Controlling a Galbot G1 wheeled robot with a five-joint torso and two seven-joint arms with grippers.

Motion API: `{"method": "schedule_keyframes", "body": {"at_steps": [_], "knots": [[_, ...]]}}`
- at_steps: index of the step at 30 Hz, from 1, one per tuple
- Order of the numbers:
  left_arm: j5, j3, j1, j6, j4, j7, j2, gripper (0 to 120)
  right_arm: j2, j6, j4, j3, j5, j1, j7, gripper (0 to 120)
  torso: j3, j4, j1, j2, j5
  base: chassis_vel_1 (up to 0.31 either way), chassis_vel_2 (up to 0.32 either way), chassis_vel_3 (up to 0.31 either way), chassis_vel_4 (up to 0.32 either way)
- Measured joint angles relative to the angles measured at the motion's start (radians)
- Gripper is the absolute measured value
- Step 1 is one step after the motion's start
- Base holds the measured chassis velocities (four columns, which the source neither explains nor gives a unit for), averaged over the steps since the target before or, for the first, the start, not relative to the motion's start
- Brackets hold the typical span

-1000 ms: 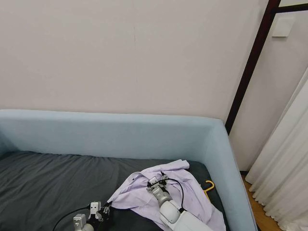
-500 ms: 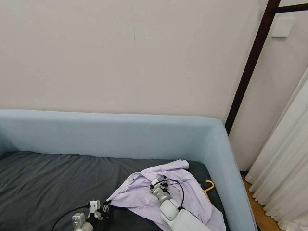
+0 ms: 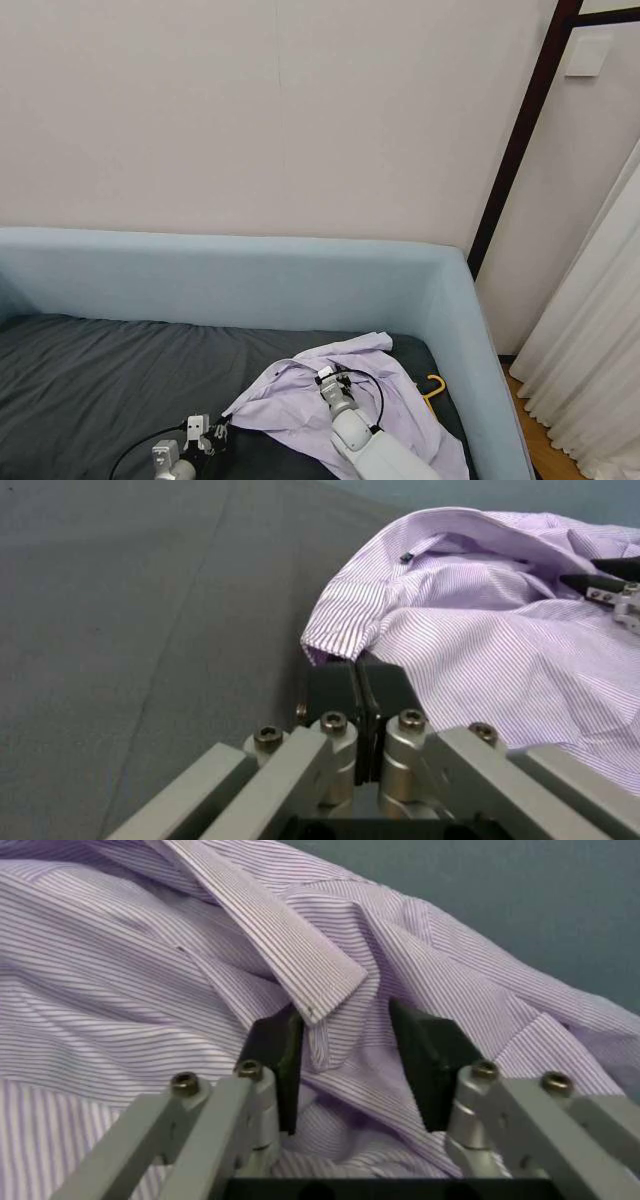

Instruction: Pick up the clothes from the sofa and hang them on the clothes hanger.

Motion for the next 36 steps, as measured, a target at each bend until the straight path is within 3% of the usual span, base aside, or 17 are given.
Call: {"method": "schedule_keyframes", "body": {"at_steps": [9, 16, 21, 26, 27, 32, 33, 36], "knots": [[0.0, 0.006, -0.006, 0.0, 0.006, 0.0, -0.005, 0, -0.027, 0.029, 0.049, 0.003, 0.024, 0.001, 0.014, 0, 0.0, -0.0001, 0.0, 0.0, 0.0, 0.0, 0.0, 0.0, 0.0], [-0.006, 0.007, -0.007, -0.011, 0.004, 0.0, -0.005, 0, -0.021, 0.051, 0.067, 0.031, 0.068, 0.015, -0.004, 0, 0.0, 0.0002, 0.0, 0.0, 0.0, 0.0, 0.0, 0.0, 0.0], [-0.025, 0.0, -0.013, -0.098, -0.022, 0.006, 0.007, 0, -0.077, 0.075, 0.173, 0.038, 0.097, 0.016, -0.034, 0, 0.0, -0.0001, 0.0, 0.0, -0.0001, 0.0, 0.0, 0.0, 0.0], [-0.011, -0.005, -0.06, -0.32, -0.102, 0.036, 0.087, 0, -0.239, 0.225, 0.417, 0.118, 0.178, 0.026, -0.229, 0, 0.0, -0.0003, 0.0, 0.0, 0.0, 0.0, 0.0, 0.0, 0.0], [-0.011, -0.005, -0.06, -0.32, -0.102, 0.036, 0.087, 0, -0.239, 0.225, 0.417, 0.118, 0.178, 0.026, -0.229, 0, 0.0, -0.0003, 0.0, 0.0, 0.0, 0.0, 0.0, 0.0, 0.0], [-0.04, 0.005, -0.16, -0.41, -0.247, 0.041, 0.238, 0, -0.408, 0.263, 0.657, 0.204, 0.444, 0.08, -0.322, 0, 0.0, -0.0002, 0.0, 0.0, 0.0007, 0.0, 0.0, 0.0, 0.0], [-0.04, 0.005, -0.16, -0.41, -0.247, 0.041, 0.238, 0, -0.408, 0.263, 0.657, 0.204, 0.444, 0.08, -0.322, 0, 0.0, -0.0002, 0.0, 0.0, 0.0007, 0.0, 0.0, 0.0, 0.0], [-0.119, 0.021, -0.257, -0.412, -0.321, 0.039, 0.34, 0, -0.525, 0.244, 0.809, 0.241, 0.606, 0.119, -0.327, 0, 0.0, -0.0003, 0.0, 0.0, 0.0003, 0.0, 0.0, 0.0, 0.0]]}}
